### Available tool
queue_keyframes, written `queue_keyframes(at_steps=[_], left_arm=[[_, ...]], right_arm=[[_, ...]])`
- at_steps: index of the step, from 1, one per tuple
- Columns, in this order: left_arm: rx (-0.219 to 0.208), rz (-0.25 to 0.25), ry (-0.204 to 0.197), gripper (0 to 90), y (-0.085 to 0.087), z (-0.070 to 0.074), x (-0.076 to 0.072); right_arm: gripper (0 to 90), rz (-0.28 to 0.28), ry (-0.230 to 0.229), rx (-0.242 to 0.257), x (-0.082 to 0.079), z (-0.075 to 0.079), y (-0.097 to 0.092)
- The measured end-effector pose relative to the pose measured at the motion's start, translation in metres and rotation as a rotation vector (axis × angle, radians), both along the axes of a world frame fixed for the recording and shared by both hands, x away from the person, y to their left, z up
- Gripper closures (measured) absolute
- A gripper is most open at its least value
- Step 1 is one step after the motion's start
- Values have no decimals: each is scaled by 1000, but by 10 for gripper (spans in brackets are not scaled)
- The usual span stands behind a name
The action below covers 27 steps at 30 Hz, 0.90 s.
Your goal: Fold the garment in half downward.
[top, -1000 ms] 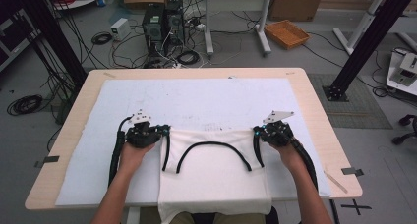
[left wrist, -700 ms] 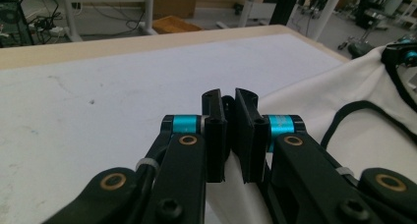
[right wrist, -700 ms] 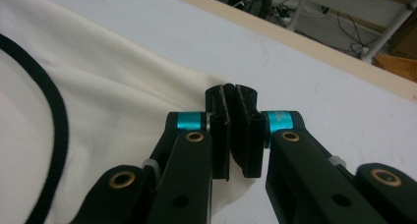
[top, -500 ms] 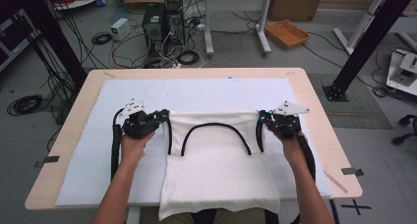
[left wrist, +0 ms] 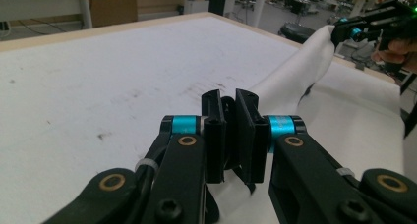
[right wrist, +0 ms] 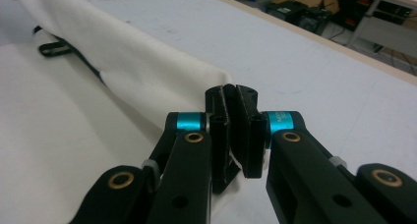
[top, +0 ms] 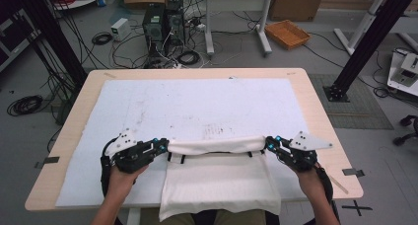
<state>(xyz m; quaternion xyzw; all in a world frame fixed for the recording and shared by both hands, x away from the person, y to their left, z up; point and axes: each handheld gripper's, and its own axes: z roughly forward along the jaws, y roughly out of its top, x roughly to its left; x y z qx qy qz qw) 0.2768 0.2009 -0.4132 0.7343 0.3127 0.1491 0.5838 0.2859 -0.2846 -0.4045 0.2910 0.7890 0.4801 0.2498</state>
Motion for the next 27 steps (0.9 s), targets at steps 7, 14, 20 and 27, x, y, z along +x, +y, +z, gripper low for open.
queue_keyframes(at_steps=[7,14,20,27], left_arm=[[39,-53,26,815,-2,-10,-21],[15,-15,-7,447,6,-4,-40],[45,131,54,381,6,0,-9],[99,149,227,376,-10,-26,27]], right_arm=[[850,47,42,-40,-24,-14,-2],[611,70,90,-22,-42,-15,-12],[397,-75,64,60,-29,-5,-19],[389,-139,166,35,5,-18,-7]])
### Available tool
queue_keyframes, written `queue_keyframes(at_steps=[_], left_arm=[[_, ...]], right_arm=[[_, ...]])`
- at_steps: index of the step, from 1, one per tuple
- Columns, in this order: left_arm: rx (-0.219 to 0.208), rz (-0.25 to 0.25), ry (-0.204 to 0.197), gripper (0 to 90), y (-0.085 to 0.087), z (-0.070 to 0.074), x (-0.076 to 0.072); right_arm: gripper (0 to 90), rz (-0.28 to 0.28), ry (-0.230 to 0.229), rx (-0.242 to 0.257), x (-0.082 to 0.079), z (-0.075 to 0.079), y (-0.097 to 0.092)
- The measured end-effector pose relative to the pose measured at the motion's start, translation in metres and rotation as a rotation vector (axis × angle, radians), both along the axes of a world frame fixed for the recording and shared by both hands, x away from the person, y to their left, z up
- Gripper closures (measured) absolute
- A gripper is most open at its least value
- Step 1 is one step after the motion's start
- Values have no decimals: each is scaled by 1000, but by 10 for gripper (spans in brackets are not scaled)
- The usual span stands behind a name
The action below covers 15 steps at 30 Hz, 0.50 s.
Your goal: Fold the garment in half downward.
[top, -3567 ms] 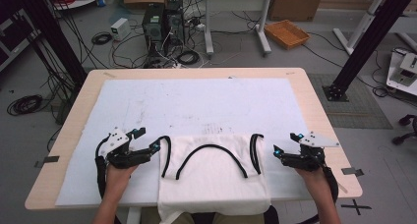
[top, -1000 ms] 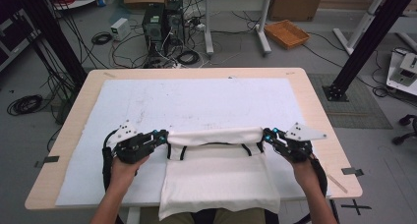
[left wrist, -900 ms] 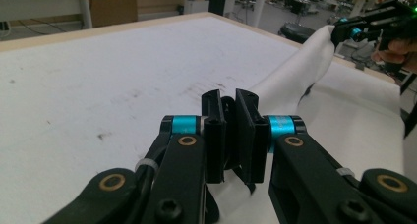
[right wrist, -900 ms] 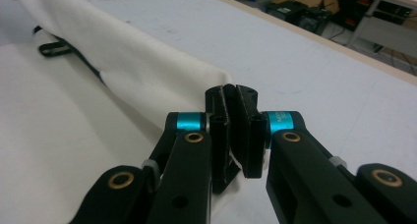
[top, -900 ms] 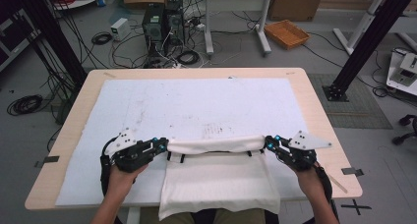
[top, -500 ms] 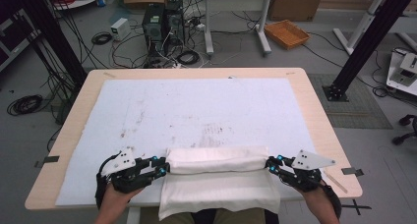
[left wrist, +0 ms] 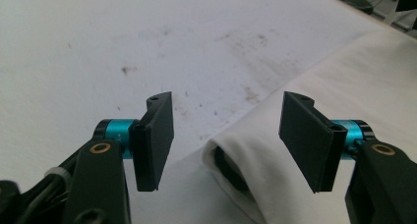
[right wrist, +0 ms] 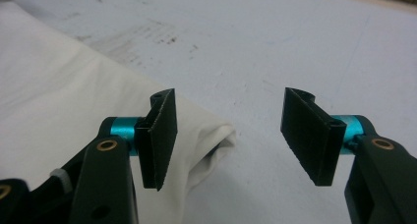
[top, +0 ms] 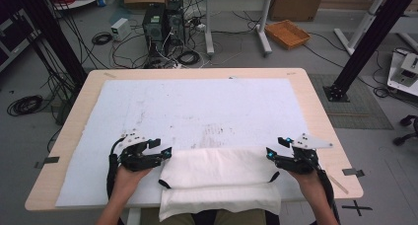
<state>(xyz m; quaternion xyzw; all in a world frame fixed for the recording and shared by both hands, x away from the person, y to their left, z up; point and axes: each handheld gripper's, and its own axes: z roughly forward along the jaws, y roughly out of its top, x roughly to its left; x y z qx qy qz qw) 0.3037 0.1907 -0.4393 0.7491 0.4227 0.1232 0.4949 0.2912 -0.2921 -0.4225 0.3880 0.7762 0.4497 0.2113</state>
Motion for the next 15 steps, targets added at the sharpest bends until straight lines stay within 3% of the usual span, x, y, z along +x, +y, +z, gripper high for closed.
queue_keyframes(at_steps=[2,3,4,6,8,9,10,12,13,15], left_arm=[[22,-10,39,376,-4,-8,7],[22,-10,39,376,-4,-8,7],[29,-14,55,376,-6,-9,8],[34,-20,60,376,-6,-10,8],[79,-34,68,480,-7,-12,7],[79,-34,68,541,-7,-12,7],[96,-42,75,541,-7,-13,7],[111,-54,68,659,-9,-13,6],[114,-52,63,781,-10,-13,5],[125,-46,50,823,-11,-12,4]], right_arm=[[392,16,55,-11,15,-8,8],[392,16,55,-11,15,-8,8],[410,36,96,-22,23,-12,14],[430,43,122,-31,25,-15,17],[506,62,164,-93,31,-23,23],[506,62,164,-93,31,-23,23],[519,64,180,-91,31,-26,24],[576,68,195,-68,32,-26,21],[644,81,198,-61,31,-26,19],[689,86,204,-55,31,-26,18]])
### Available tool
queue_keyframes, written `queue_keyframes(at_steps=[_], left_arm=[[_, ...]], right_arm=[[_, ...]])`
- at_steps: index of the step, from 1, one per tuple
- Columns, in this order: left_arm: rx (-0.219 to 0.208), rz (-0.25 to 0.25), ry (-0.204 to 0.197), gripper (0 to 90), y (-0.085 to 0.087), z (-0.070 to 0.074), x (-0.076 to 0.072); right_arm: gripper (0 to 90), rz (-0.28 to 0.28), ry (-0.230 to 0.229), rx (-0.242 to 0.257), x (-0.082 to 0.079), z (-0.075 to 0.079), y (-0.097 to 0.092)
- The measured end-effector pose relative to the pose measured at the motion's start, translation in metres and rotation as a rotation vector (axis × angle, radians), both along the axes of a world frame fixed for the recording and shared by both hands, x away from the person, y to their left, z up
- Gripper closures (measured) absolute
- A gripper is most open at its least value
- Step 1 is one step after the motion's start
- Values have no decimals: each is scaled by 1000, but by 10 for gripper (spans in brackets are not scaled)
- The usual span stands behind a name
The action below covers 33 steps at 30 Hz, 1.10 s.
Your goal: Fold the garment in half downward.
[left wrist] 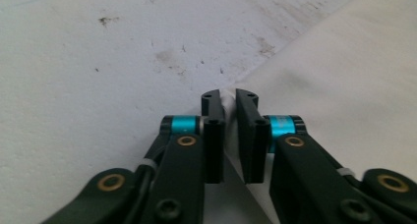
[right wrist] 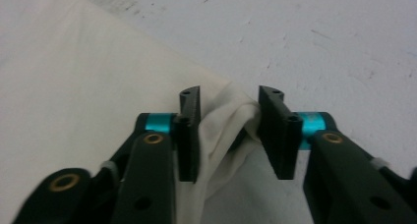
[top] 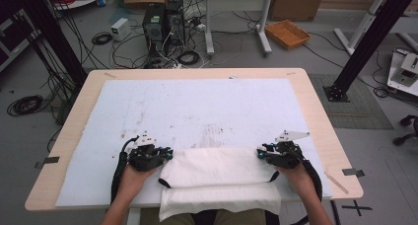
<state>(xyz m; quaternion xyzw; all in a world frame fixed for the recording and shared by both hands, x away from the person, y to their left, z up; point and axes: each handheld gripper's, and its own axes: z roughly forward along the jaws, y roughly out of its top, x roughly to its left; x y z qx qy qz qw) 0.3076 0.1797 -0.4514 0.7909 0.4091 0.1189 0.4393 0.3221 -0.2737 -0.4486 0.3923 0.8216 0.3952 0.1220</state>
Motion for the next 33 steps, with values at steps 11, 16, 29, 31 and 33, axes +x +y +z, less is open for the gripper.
queue_keyframes(at_steps=[11,16,29,31,33], left_arm=[[-101,80,-80,867,3,17,17],[-121,134,-115,867,2,34,43],[-146,203,-98,585,4,34,48],[-153,197,-92,572,7,33,44],[-159,176,-56,562,7,29,40]], right_arm=[[844,-53,-149,-39,15,20,0],[844,-107,-215,-41,43,35,1],[455,-222,-186,-39,56,33,0],[415,-245,-183,-2,48,34,-6],[425,-244,-182,21,42,32,-12]])
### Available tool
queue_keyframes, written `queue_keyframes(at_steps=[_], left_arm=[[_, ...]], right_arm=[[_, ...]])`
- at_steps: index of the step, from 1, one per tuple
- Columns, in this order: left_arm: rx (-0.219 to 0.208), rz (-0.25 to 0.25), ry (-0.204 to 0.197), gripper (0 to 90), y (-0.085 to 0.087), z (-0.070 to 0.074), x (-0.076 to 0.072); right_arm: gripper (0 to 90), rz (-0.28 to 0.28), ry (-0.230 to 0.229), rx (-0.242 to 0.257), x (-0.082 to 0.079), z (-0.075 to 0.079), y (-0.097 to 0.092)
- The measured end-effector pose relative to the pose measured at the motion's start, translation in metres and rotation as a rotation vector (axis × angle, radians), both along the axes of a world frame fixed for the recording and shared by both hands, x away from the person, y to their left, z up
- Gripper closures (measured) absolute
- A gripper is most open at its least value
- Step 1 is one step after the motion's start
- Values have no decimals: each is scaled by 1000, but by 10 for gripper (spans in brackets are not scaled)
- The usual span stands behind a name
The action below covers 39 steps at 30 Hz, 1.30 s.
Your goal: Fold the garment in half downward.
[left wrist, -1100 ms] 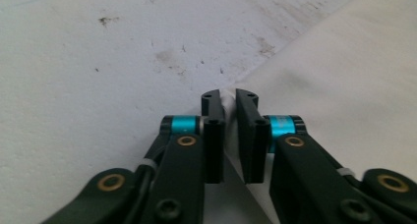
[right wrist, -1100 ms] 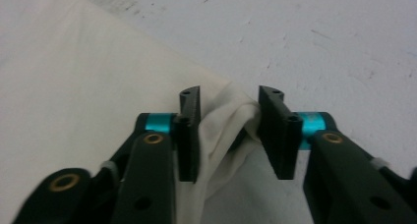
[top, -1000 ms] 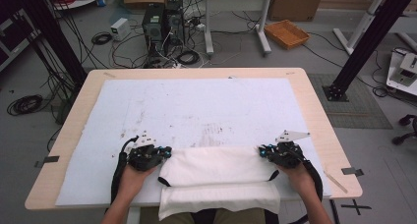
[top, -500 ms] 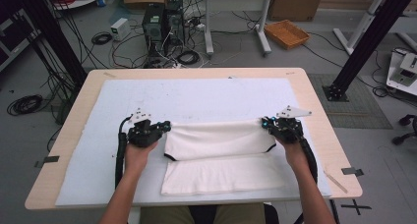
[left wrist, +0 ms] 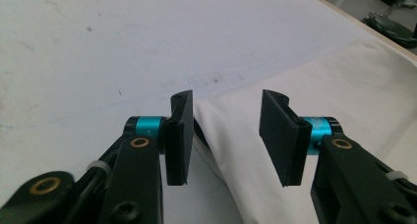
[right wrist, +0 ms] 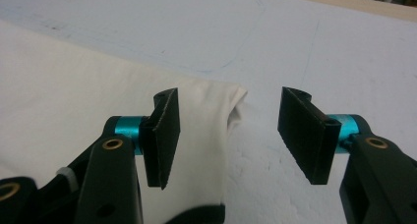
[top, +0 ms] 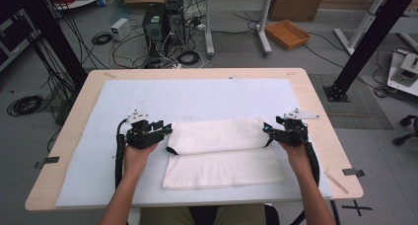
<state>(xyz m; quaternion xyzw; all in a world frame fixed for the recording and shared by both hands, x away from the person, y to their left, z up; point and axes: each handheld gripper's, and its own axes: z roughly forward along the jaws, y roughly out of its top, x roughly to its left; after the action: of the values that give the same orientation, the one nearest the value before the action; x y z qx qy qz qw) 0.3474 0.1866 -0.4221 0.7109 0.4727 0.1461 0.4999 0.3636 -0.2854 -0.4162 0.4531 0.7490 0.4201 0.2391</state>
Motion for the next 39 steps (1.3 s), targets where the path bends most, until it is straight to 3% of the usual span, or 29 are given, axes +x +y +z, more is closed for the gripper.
queue_keyframes(at_steps=[5,8,11,14,15,17,22,23,30,37,39], left_arm=[[47,-63,59,546,-8,-14,-15],[66,-79,83,551,-11,-20,-19],[112,-98,78,712,-15,-23,-22],[152,-120,74,843,-18,-24,-24],[156,-119,62,855,-18,-23,-26],[125,-119,22,864,-15,-17,-30],[83,-131,-22,865,-9,-10,-42],[62,-140,-31,865,-5,-7,-49],[21,-181,-69,865,4,4,-77],[25,-245,-61,864,2,2,-110],[32,-256,-53,864,1,0,-115]], right_arm=[[513,7,75,22,-11,-9,-9],[542,29,116,8,-14,-17,-10],[622,60,139,-5,-15,-22,-7],[812,99,161,-22,-15,-24,-5],[824,112,157,-27,-16,-24,-4],[836,126,121,-29,-23,-21,-5],[836,150,70,-3,-40,-12,-11],[836,156,62,1,-50,-9,-14],[836,204,27,8,-79,0,-21],[836,266,17,-9,-115,2,-27],[835,263,22,-15,-119,1,-28]])
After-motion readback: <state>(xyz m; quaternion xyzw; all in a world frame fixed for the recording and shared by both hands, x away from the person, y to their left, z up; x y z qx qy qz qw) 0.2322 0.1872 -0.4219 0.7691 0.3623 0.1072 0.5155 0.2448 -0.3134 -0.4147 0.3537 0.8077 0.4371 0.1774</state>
